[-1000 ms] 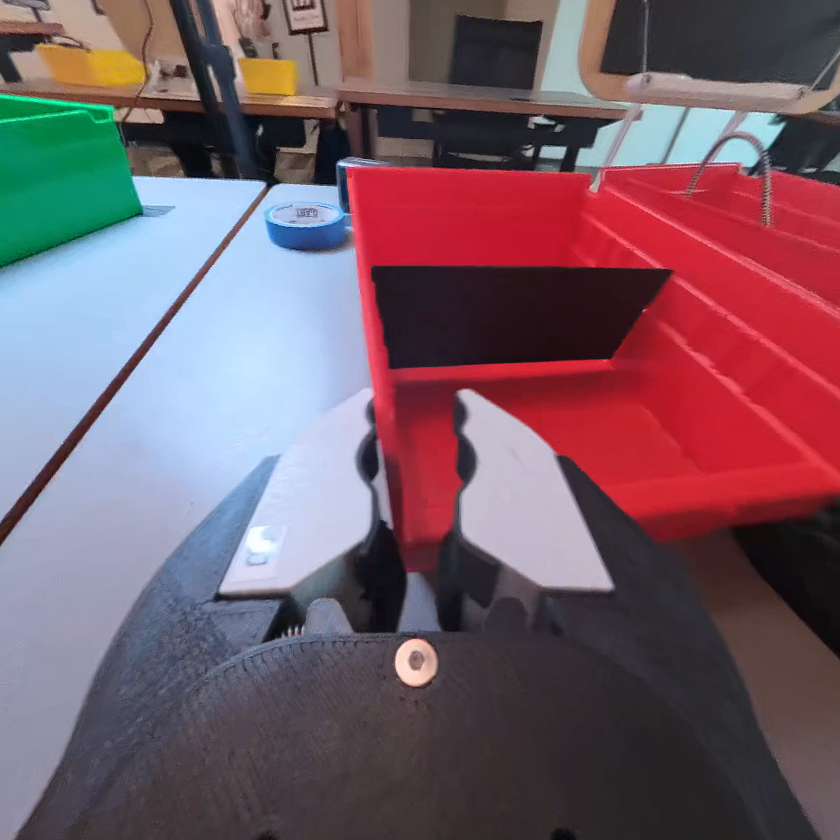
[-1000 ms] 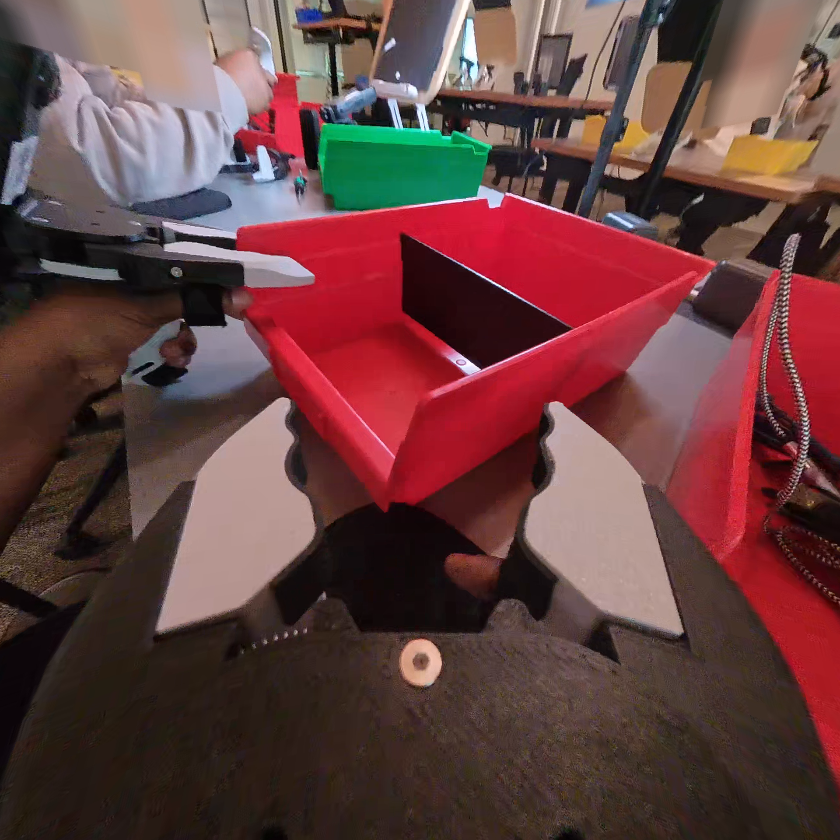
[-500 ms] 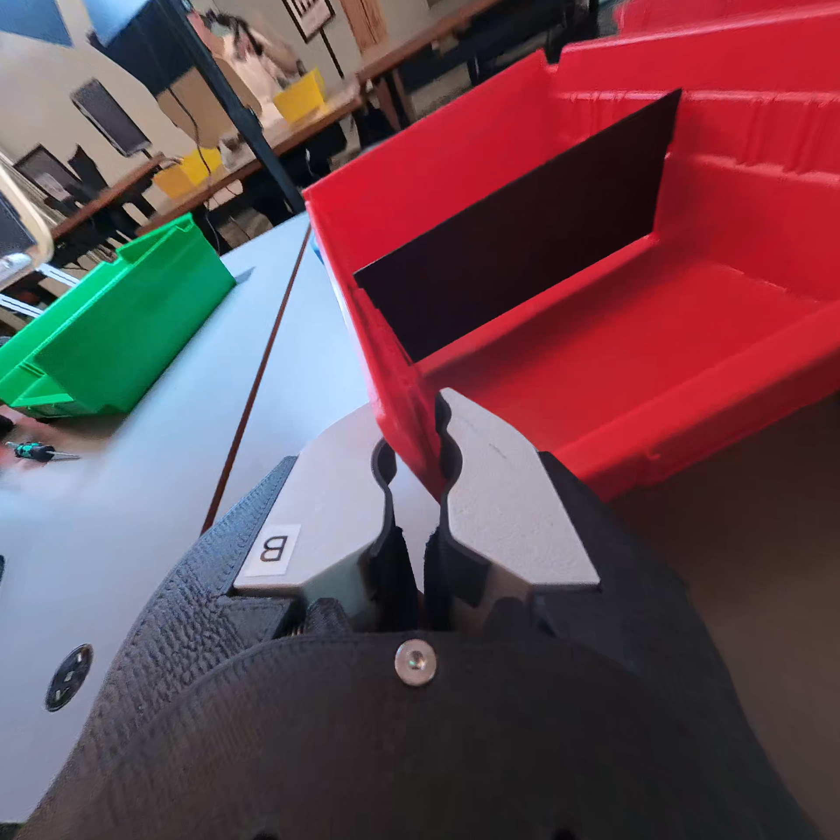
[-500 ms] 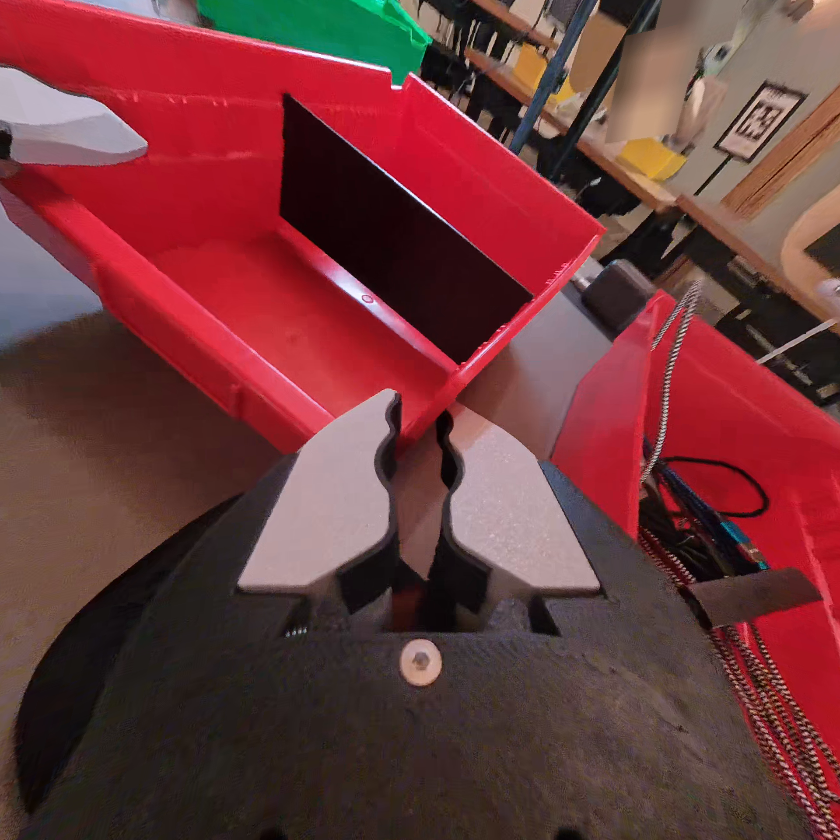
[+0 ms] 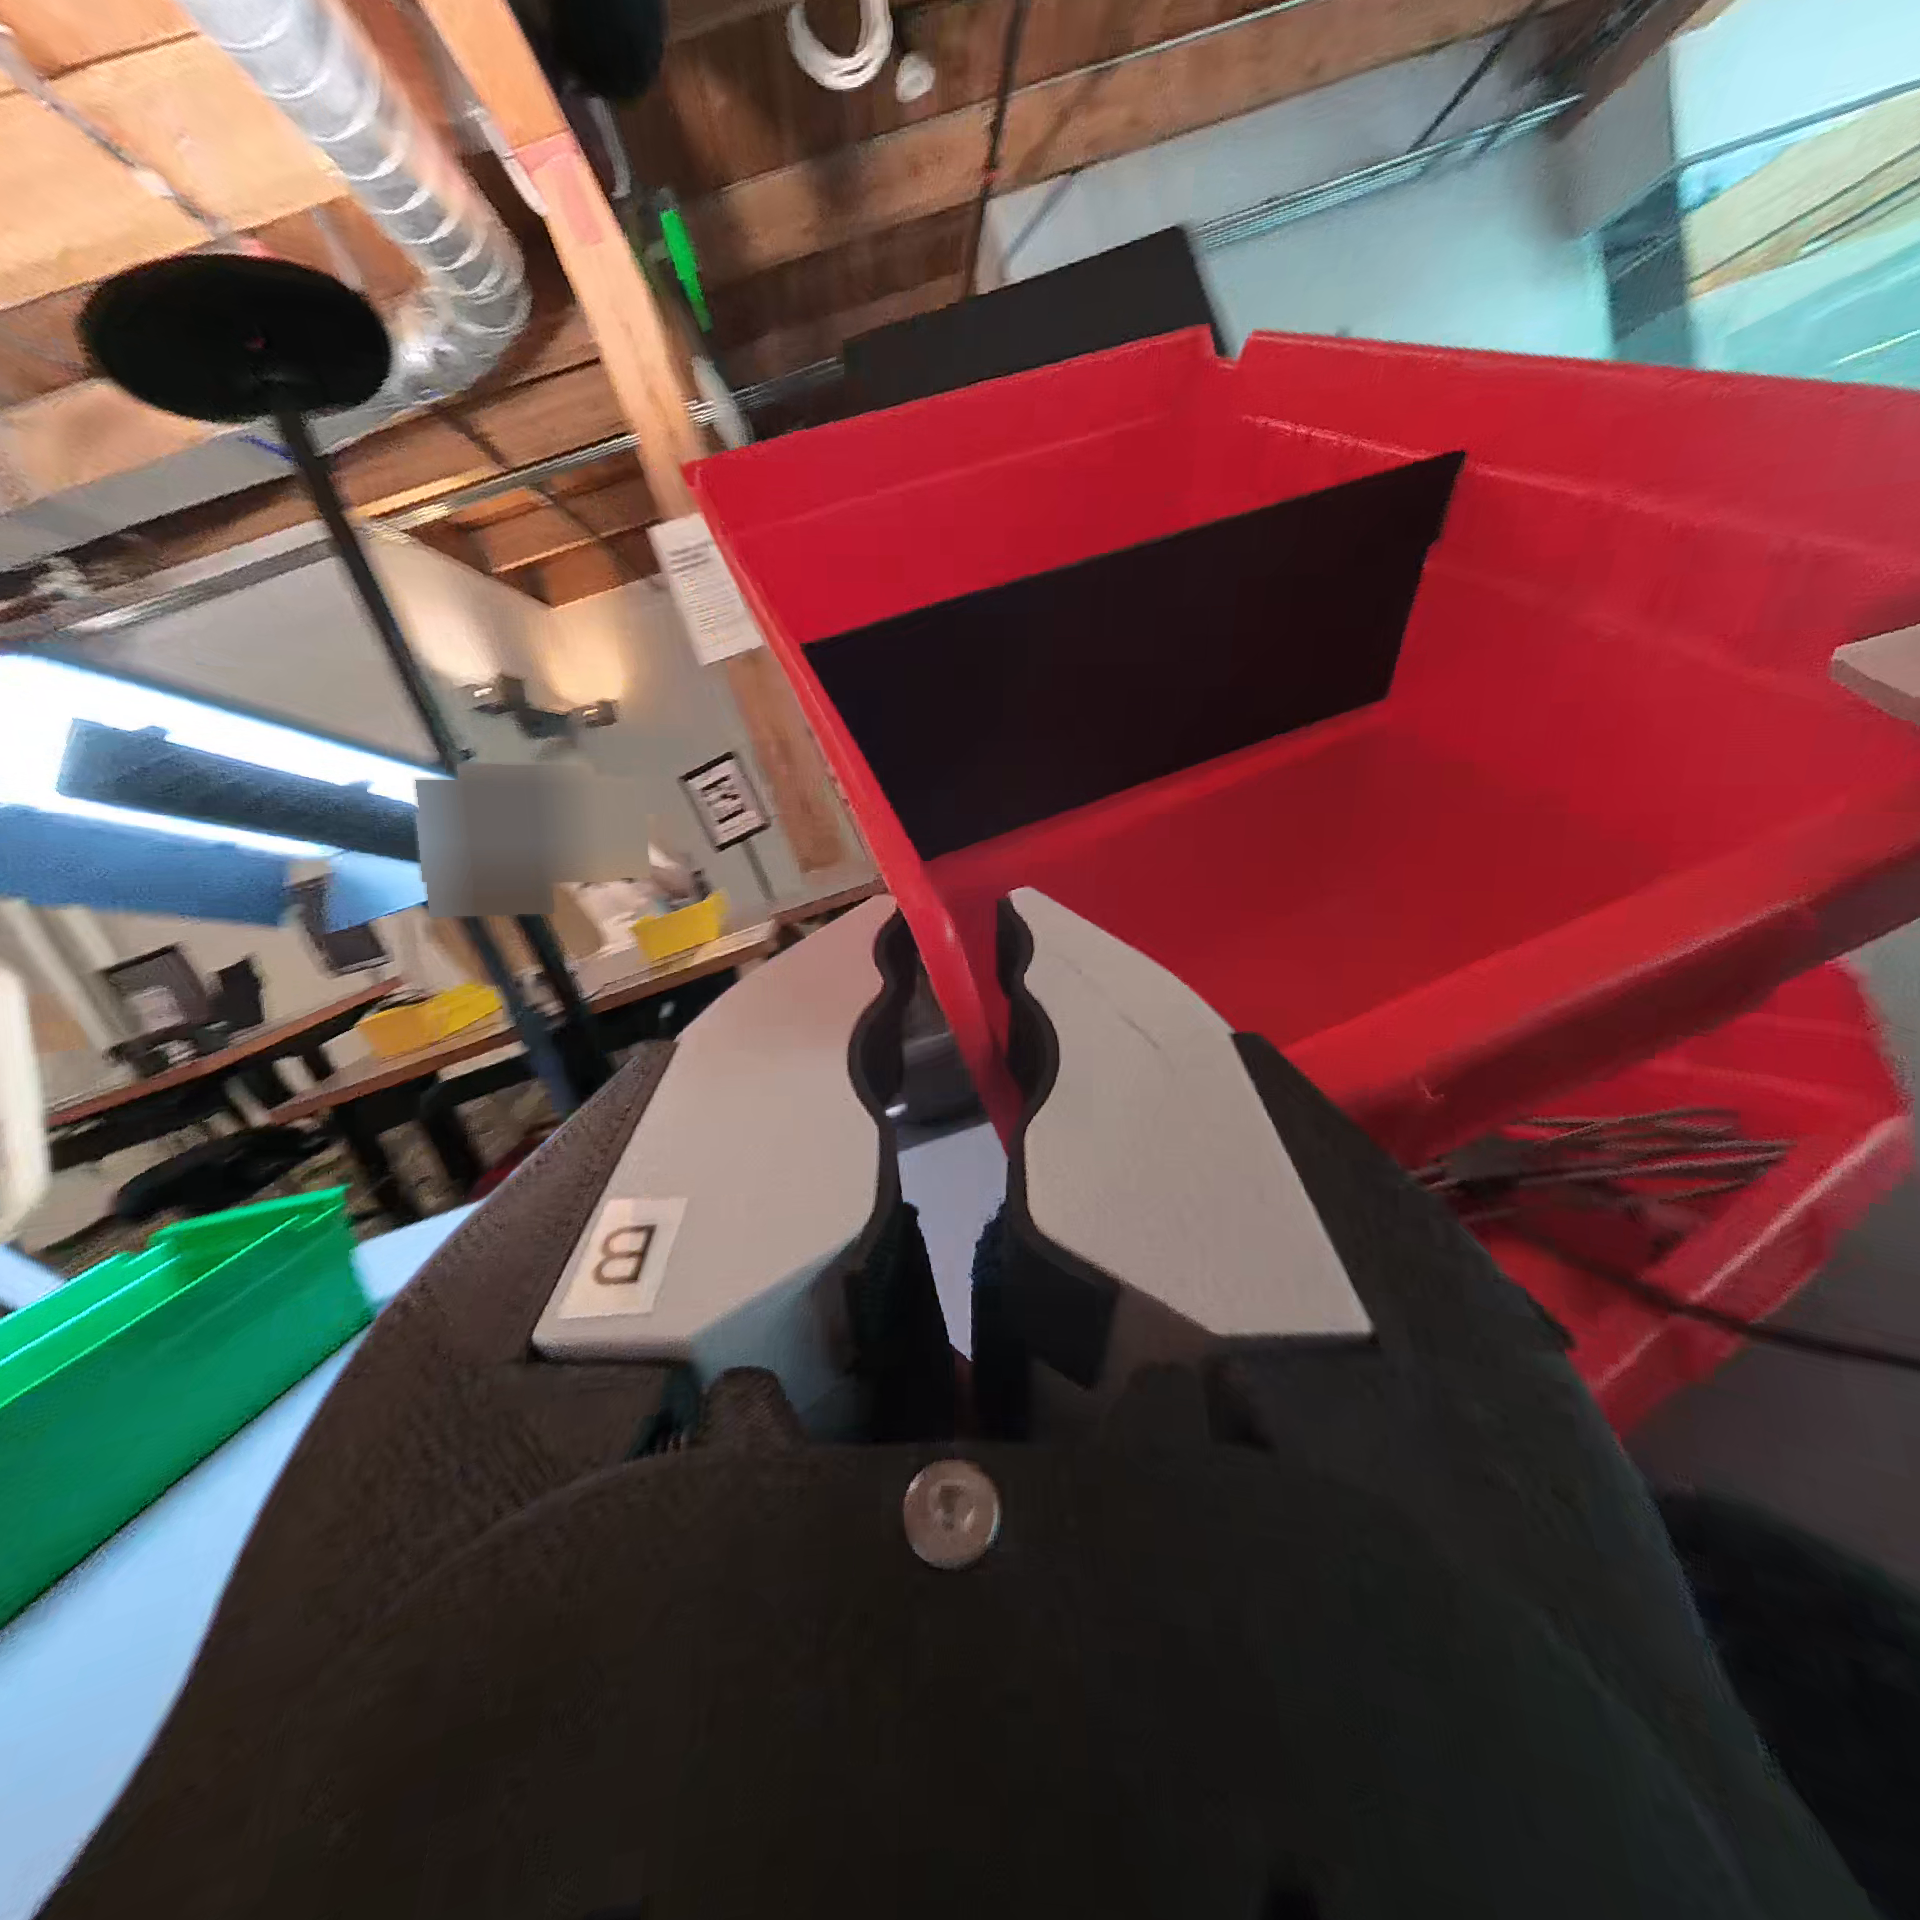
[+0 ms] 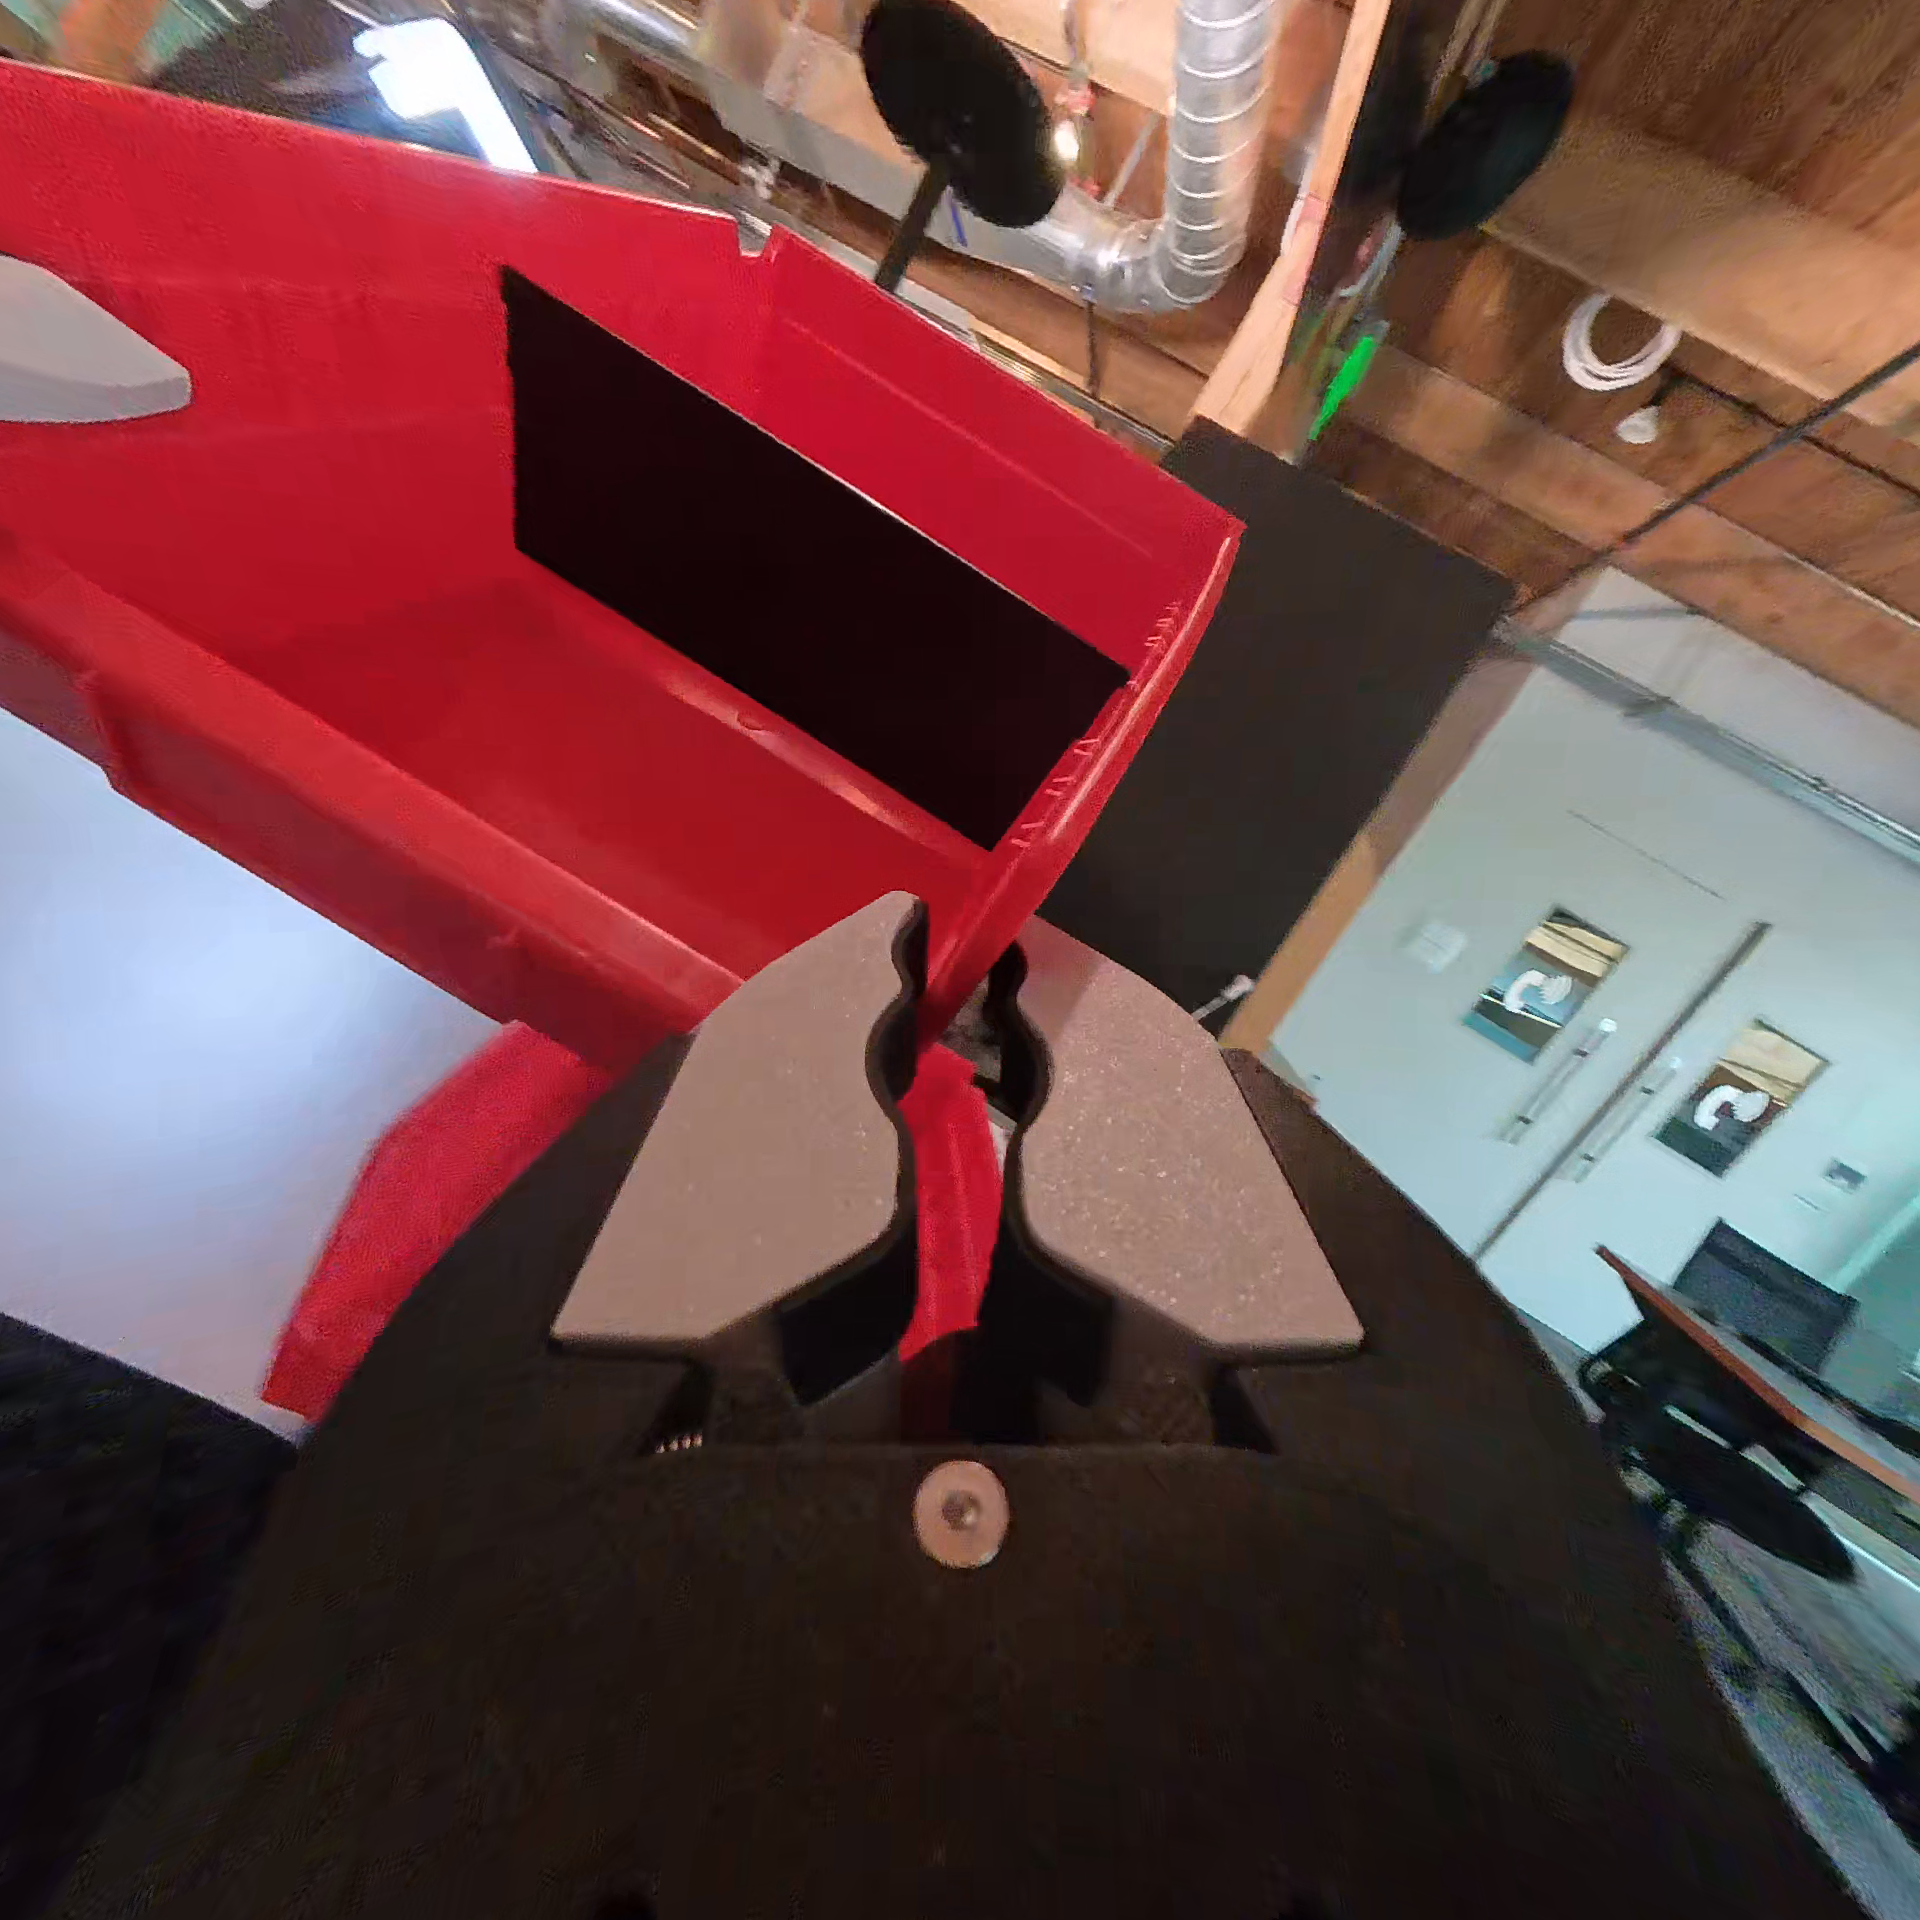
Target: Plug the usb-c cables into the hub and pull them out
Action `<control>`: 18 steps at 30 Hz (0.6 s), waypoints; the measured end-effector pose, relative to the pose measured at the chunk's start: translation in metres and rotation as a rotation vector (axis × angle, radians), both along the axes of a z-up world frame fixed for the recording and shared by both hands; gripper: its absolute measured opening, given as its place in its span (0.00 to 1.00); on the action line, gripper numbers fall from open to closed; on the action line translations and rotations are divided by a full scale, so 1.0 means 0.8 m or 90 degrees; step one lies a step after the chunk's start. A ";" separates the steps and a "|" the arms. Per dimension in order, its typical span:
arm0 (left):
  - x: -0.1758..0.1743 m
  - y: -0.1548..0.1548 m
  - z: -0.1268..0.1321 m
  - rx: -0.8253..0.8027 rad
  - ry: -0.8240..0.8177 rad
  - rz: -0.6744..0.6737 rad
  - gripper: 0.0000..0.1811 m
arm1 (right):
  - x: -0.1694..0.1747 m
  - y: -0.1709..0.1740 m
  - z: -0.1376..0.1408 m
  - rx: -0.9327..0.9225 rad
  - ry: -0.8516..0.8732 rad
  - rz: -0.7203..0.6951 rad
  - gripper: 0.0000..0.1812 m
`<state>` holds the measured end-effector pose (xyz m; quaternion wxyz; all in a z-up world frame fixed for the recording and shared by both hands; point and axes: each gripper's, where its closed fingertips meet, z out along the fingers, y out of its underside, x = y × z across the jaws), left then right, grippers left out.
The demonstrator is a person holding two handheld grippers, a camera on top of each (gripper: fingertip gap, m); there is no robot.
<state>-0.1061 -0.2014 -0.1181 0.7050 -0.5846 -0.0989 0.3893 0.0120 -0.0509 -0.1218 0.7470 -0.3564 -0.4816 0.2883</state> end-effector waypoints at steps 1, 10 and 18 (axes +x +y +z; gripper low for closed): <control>0.010 0.028 0.003 -0.008 0.001 -0.026 0.07 | 0.018 0.022 0.002 0.002 0.003 -0.032 0.05; 0.124 0.272 -0.023 -0.156 -0.007 -0.229 0.09 | 0.178 0.207 -0.029 -0.092 -0.008 -0.259 0.04; 0.185 0.379 -0.112 -0.283 -0.043 -0.284 0.10 | 0.237 0.302 -0.113 -0.172 -0.099 -0.327 0.04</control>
